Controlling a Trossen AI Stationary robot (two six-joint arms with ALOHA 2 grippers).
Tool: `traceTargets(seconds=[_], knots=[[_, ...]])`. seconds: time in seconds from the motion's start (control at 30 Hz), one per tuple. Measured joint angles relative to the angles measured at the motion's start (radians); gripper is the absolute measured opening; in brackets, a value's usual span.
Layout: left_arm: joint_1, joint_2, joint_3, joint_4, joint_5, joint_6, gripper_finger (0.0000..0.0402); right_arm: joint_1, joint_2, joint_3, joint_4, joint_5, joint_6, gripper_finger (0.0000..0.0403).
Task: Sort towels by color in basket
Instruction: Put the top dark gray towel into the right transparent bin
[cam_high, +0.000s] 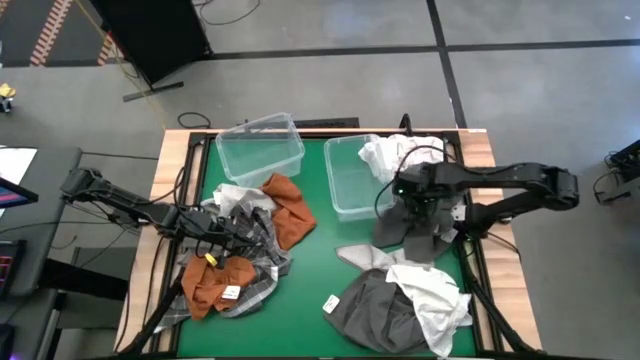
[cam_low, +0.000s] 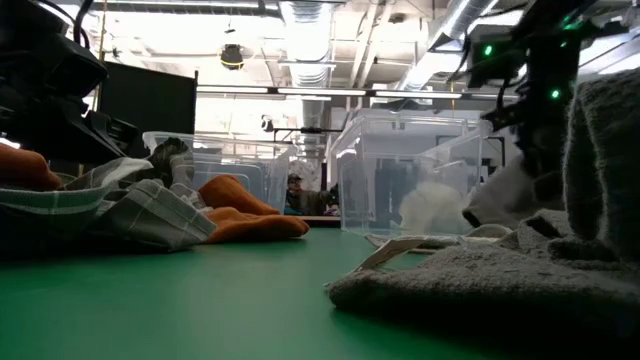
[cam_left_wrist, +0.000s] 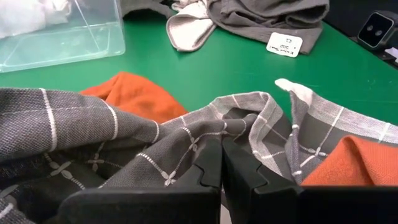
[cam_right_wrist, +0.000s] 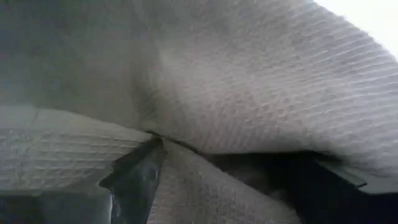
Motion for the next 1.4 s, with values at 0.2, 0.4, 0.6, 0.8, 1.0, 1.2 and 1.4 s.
traceTargets(seconds=[0.2,0.4,0.6,0.8,1.0,1.2,1.4], knots=[[0.000,0.000,0.000,-0.001,0.000,-0.015,0.0000,-0.054,0.195,0.000,0.059,-0.061,0.016,0.0335],[0.000,0.000,0.000,-0.001,0.000,-0.017,0.0000,-0.055,0.346,0.013,0.156,-0.132,0.007,0.0300],[0.000,0.000,0.000,-0.003,0.000,-0.016,0.0000,-0.034,0.315,0.001,0.215,-0.190,0.032,0.0191],[0.000,0.000,0.000,-0.004,0.000,0.003,0.0000,-0.027,0.248,-0.004,0.145,-0.260,0.057,0.0023],[0.000,0.000,0.000,-0.003,0.000,0.003,0.0000,0.027,0.177,0.048,0.010,-0.259,0.115,0.0024],[0.000,0.000,0.000,0.002,0.000,0.005,0.0000,0.103,0.089,0.185,-0.071,-0.220,0.164,0.0024],[0.000,0.000,0.000,0.003,0.000,0.005,0.0000,0.163,0.019,0.364,-0.121,-0.133,0.184,0.0024]])
